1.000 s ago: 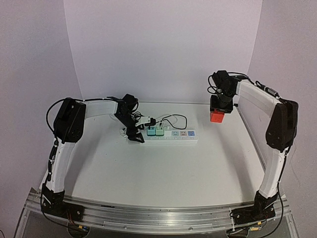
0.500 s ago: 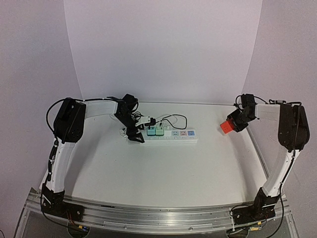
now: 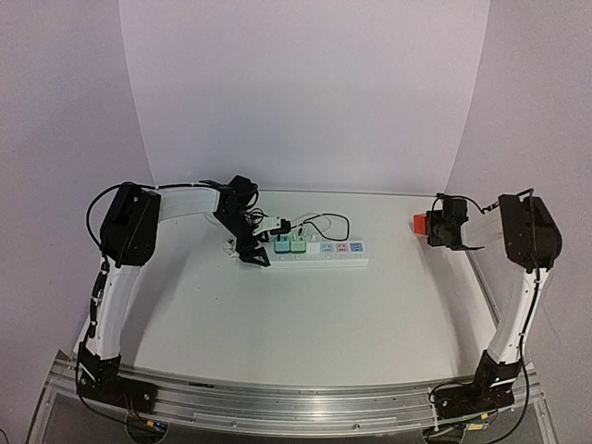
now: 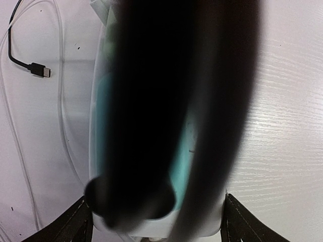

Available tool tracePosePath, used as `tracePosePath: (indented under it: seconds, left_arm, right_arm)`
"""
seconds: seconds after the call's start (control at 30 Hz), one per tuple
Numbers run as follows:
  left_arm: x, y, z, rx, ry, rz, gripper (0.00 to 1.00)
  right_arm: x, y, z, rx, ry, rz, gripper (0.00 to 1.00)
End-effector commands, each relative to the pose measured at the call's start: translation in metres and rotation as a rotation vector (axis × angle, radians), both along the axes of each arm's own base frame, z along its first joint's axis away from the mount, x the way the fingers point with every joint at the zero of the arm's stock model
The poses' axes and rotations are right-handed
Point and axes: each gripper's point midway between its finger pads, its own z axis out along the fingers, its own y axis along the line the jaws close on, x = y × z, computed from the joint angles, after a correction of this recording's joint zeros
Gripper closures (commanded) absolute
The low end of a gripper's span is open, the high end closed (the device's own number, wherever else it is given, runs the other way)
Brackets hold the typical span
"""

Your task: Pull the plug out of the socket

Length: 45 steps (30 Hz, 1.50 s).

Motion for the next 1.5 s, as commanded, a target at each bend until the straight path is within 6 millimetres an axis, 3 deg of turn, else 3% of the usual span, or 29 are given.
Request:
tracePosePath:
  seconds: [0.0,0.17,0.33,0.5,0.7,0.93,1.23,1.47]
  left_arm:
    - [-0.008,0.021,-0.042,0.113,0.071,0.041,1.00]
    - [-0.008,0.021,-0.043,0.113,0.072,0.041,1.00]
    - [-0.006,0.020,-0.041,0.107,0.067,0.043,1.00]
    - [-0.005,0.020,-0.039,0.107,0.061,0.044,1.00]
    - [-0.003,0.019,-0.038,0.101,0.059,0.046,1.00]
    - [-0.001,0.016,-0.036,0.091,0.059,0.042,1.00]
    - [-0.003,0.014,-0.034,0.079,0.069,0.036,1.00]
    - [-0.002,0.015,-0.034,0.071,0.074,0.040,1.00]
  right_arm:
    - [0.016,-0.021,0.024,0.033,-0.185,-0.182,1.00]
    - [0.011,-0.023,0.013,0.024,-0.209,-0.259,1.00]
    - [0.001,-0.016,-0.014,0.049,-0.196,-0.343,0.99]
    - [-0.006,-0.009,-0.030,0.046,-0.166,-0.348,0.85]
    - [-0.019,-0.003,-0.042,0.076,-0.097,-0.332,0.56]
    - [-0.040,0.006,-0.057,0.117,0.042,-0.316,0.35]
    - [-0.051,0.014,-0.065,0.145,0.134,-0.292,0.29]
    - [-0.048,0.019,-0.050,0.130,0.155,-0.245,0.27]
